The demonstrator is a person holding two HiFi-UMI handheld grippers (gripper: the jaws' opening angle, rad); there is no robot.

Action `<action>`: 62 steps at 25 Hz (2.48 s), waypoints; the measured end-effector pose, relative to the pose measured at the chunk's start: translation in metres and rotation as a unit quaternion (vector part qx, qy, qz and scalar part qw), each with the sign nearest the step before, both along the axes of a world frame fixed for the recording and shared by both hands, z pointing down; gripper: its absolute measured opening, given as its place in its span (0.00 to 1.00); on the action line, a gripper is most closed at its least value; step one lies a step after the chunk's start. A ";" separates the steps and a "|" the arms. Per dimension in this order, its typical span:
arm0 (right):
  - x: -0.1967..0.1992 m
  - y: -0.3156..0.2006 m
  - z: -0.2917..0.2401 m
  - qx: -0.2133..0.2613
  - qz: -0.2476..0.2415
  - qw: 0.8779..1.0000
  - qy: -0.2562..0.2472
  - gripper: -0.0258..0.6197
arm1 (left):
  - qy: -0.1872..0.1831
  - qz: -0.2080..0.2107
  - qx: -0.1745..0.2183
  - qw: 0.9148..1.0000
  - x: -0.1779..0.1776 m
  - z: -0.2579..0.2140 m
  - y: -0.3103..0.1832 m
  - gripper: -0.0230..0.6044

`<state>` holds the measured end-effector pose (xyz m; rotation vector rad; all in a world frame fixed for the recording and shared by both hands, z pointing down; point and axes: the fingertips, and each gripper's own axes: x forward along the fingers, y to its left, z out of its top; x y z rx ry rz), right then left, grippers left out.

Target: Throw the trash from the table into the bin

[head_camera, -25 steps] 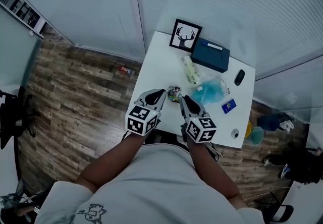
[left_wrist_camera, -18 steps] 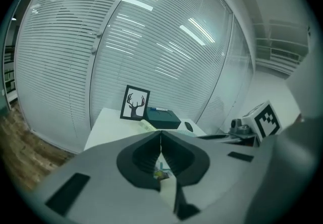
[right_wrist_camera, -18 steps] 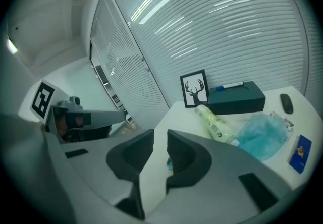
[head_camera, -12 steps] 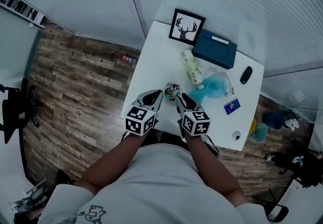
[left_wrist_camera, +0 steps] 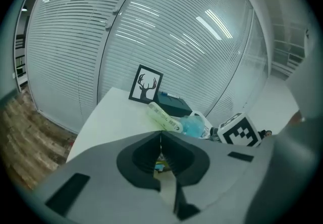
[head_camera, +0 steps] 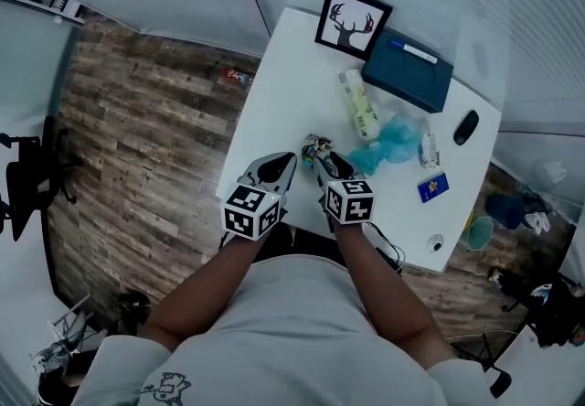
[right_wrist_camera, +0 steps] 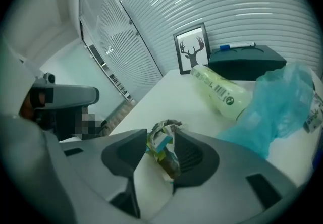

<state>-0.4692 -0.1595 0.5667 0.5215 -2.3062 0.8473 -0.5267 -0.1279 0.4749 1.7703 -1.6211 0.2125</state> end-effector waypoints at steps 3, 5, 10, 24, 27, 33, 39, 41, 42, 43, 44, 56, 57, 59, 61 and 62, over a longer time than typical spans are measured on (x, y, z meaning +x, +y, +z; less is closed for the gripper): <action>-0.001 0.005 0.019 -0.014 -0.008 1.000 0.016 0.28 | 0.004 -0.007 -0.012 1.000 0.000 0.009 0.006 0.05; -0.001 0.007 0.030 -0.024 -0.008 0.999 0.024 0.28 | 0.006 -0.011 -0.017 1.000 -0.001 0.014 0.010 0.05; -0.003 0.009 0.037 -0.030 -0.006 0.999 0.025 0.28 | 0.007 -0.019 -0.023 1.000 -0.004 0.018 0.020 0.05; -0.006 0.020 0.028 -0.010 -0.029 0.999 0.027 0.06 | 0.011 -0.023 -0.022 0.999 -0.007 0.015 0.037 0.05; -0.006 0.022 0.016 -0.001 -0.024 1.000 0.021 0.06 | 0.008 -0.019 -0.014 1.000 -0.008 0.007 0.041 0.05; -0.008 0.028 -0.024 0.040 -0.010 0.999 0.003 0.06 | -0.005 -0.001 0.014 1.000 -0.009 -0.019 0.045 0.05; -0.005 0.036 -0.073 0.084 0.018 0.996 -0.013 0.06 | -0.015 0.009 0.050 0.999 -0.013 -0.053 0.049 0.05; -0.004 0.039 -0.092 0.101 0.029 0.994 -0.020 0.06 | -0.019 0.014 0.061 0.998 -0.012 -0.065 0.049 0.05; -0.004 0.040 -0.101 0.110 0.034 0.993 -0.024 0.06 | -0.023 0.018 0.067 0.997 -0.012 -0.072 0.049 0.05; -0.005 0.041 -0.110 0.120 0.039 0.992 -0.028 0.06 | -0.027 0.022 0.074 0.997 -0.012 -0.079 0.049 0.05; -0.005 0.040 -0.119 0.131 0.043 0.990 -0.031 0.06 | -0.030 0.025 0.080 0.996 -0.012 -0.086 0.048 0.05; -0.001 0.047 -0.202 0.217 0.102 0.968 -0.073 0.06 | -0.054 0.061 0.142 0.986 -0.014 -0.144 0.055 0.05; -0.002 0.049 -0.205 0.221 0.104 0.967 -0.074 0.06 | -0.054 0.062 0.145 0.986 -0.016 -0.146 0.057 0.05; -0.002 0.055 -0.207 0.224 0.111 0.965 -0.075 0.06 | -0.052 0.068 0.146 0.986 -0.015 -0.147 0.062 0.05; 0.002 0.062 -0.206 0.223 0.121 0.965 -0.071 0.06 | -0.046 0.079 0.143 0.986 -0.011 -0.144 0.066 0.05; 0.005 0.064 -0.204 0.221 0.126 0.965 -0.069 0.06 | -0.042 0.084 0.140 0.986 -0.008 -0.142 0.068 0.05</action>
